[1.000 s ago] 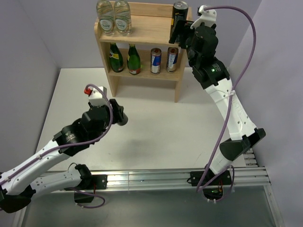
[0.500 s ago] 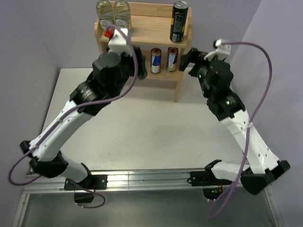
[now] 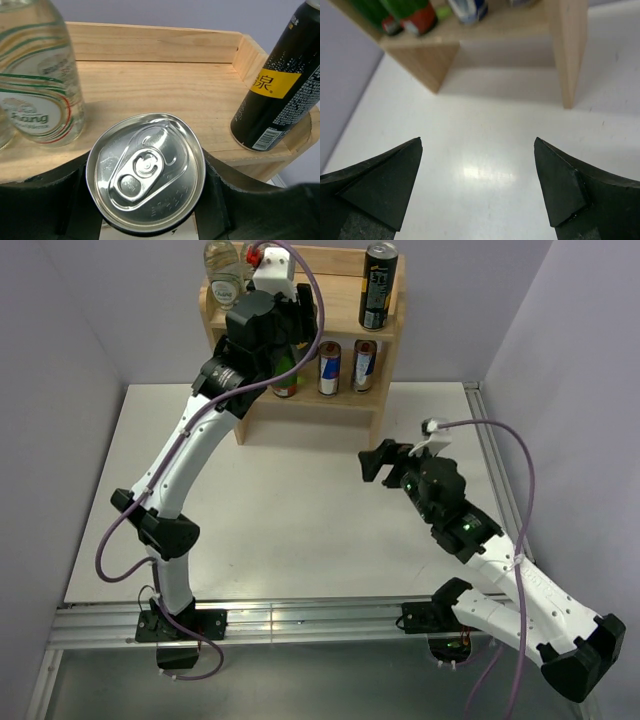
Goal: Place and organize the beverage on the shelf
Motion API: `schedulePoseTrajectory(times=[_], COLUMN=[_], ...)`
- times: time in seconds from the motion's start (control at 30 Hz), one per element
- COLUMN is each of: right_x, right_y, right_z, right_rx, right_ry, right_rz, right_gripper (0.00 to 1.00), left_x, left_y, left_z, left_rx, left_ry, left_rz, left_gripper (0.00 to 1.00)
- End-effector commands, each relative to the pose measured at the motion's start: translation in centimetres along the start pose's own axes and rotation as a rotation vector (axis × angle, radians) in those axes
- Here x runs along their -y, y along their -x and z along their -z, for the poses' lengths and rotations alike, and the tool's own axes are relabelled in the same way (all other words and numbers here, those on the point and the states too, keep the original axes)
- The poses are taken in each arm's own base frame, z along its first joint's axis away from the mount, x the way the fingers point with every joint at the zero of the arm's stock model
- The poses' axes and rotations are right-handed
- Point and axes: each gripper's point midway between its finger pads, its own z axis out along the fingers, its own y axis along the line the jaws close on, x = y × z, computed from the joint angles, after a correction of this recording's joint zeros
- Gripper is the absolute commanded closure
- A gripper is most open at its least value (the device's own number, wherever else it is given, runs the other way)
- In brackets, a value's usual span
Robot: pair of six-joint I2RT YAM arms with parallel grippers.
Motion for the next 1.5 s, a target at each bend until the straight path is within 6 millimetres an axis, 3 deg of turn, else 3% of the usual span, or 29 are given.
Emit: schedulePoseTrajectory(times=[0.0, 0.03, 0.13, 0.2, 0.3, 0.4, 0.43, 0.53, 0.63, 0.87, 1.0, 1.37, 1.47], right_x=[-2.2, -2.2, -4.3, -6.0, -8.7, -11.0, -12.1, -14.3, -16.1, -17.5, -17.8, -18.4, -18.3], right_y=[-1.3, -2.4, -2.8, -2.0, 0.2, 3.6, 5.6, 8.4, 10.1, 10.3, 10.0, 10.3, 10.2], right_z=[0.2, 0.0, -0.5, -0.6, -1.2, -2.4, -3.2, -4.8, -6.1, -8.4, -9.1, -8.3, -8.2], right_rx=[0.012, -0.01, -0.01, 0.016, 0.067, 0.138, 0.173, 0.204, 0.222, 0.233, 0.225, 0.234, 0.235], right_ry=[0.094, 0.094, 0.156, 0.204, 0.243, 0.247, 0.233, 0.231, 0.237, 0.227, 0.223, 0.224, 0.221], right_rz=[-0.018, -0.008, 0.013, 0.035, 0.087, 0.137, 0.14, 0.192, 0.209, 0.22, 0.222, 0.232, 0.23], right_gripper=[0.0, 0.0, 0.0, 0.0, 0.0, 0.0, 0.0, 0.0, 0.0, 0.0, 0.0, 0.0, 0.0], left_x=[1.7, 1.7, 1.7, 1.7, 1.5, 1.4, 1.3, 1.5, 1.7, 2.3, 2.4, 2.9, 3.4], left_y=[11.0, 12.0, 12.2, 12.3, 12.4, 11.9, 12.0, 11.2, 10.3, 8.7, 7.0, 2.0, 1.5], left_z=[1.7, 2.0, 2.1, 2.5, 3.7, 4.8, 5.5, 6.8, 7.7, 9.9, 10.1, 9.8, 10.0], left_rx=[0.343, 0.367, 0.372, 0.368, 0.346, 0.307, 0.298, 0.252, 0.2, 0.119, 0.061, -0.063, -0.084], left_ry=[-0.1, -0.103, -0.103, -0.112, -0.121, -0.13, -0.136, -0.164, -0.177, -0.232, -0.235, -0.252, -0.277], left_rz=[0.097, 0.105, 0.115, 0.123, 0.134, 0.148, 0.152, 0.169, 0.182, 0.219, 0.213, 0.204, 0.217], left_gripper=[1.0, 1.0, 1.0, 1.0, 1.0, 1.0, 1.0, 1.0, 1.0, 1.0, 1.0, 1.0, 1.0])
